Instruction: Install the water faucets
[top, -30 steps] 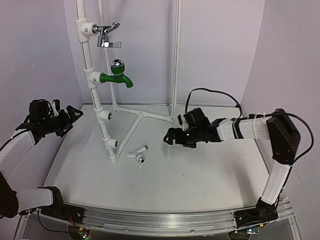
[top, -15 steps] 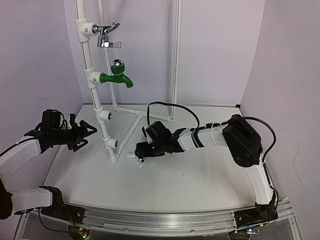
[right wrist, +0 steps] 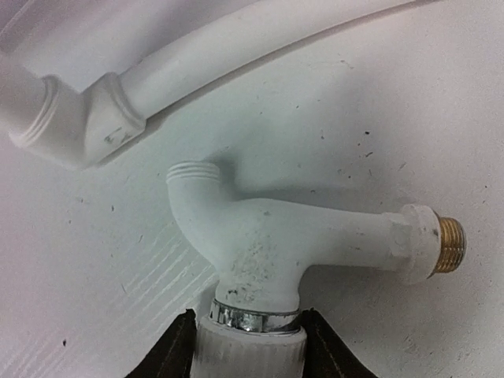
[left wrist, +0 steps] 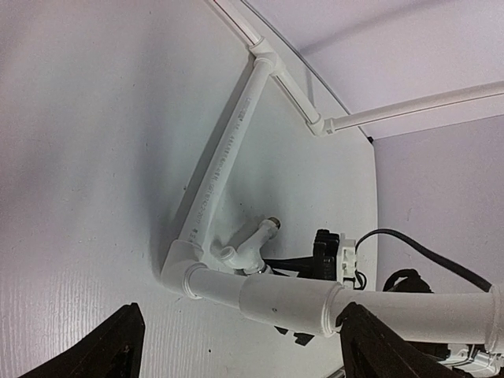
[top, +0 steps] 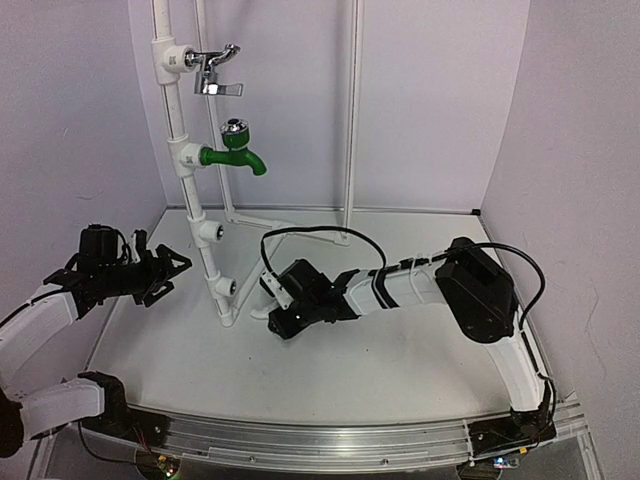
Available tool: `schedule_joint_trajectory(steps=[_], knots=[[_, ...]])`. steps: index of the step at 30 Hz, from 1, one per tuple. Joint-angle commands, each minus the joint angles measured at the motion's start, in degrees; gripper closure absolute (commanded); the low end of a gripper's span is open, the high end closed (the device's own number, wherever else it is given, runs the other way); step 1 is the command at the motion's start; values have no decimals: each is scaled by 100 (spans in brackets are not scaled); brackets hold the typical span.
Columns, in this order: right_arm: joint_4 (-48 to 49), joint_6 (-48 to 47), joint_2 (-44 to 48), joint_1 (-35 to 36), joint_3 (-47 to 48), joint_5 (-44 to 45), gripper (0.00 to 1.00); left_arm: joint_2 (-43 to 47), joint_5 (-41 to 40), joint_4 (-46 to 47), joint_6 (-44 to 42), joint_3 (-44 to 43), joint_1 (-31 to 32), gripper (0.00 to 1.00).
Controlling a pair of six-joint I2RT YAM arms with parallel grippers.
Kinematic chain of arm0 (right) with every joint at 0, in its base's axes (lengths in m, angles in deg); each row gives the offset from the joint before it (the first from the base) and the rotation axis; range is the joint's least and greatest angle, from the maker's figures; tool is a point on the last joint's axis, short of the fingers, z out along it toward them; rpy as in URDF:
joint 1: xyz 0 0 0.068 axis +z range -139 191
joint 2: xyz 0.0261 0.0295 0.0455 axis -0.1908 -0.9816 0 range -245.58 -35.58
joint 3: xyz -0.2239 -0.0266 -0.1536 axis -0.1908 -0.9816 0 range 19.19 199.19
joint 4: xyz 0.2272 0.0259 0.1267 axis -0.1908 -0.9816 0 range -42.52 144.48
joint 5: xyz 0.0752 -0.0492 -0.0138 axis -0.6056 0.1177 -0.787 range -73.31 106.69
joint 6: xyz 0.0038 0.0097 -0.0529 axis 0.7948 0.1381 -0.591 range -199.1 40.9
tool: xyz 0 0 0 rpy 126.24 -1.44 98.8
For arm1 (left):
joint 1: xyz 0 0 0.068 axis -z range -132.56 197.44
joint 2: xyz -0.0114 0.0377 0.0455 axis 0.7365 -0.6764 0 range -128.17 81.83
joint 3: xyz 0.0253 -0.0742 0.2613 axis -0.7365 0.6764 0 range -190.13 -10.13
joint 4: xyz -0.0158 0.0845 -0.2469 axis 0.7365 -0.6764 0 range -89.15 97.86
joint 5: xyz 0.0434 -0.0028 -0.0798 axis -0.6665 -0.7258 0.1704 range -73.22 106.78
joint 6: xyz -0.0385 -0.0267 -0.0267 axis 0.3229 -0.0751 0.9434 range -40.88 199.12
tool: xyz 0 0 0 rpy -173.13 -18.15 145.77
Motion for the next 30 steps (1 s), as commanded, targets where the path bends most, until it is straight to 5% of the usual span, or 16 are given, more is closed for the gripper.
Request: schedule_joint_trajectory(steps=[1,7,8,10,12,16,22,26,30], knots=[[-199,-1088,632,-38,-756,-373,64,152,13,38,52,32,8,12],[-230,-1923,1714,-197,-2123,-331,67,90,76,35,4,20,22,12],[-255,-2091,1895,-259,-2362,-420,60,85,105,35,-4,12,27,12],[-342,-2350,2278,-392,-2840,-246,29,97,203,37,-16,-6,29,12],[-405,-2085,2580,-640,-3087,216,17,140,256,36,-18,-30,43,12],[-846,-409,3176,-961,-3054,1205,11,283,306,39,6,-32,59,11],[-1181,3135,3524,-685,-3098,482,8,229,310,35,3,-48,66,11],[-1138,4432,3240,-457,-2749,521,8,130,359,35,-118,-83,69,11],[-1175,4907,2691,-397,-2315,1559,8,86,448,36,-198,-85,69,10]])
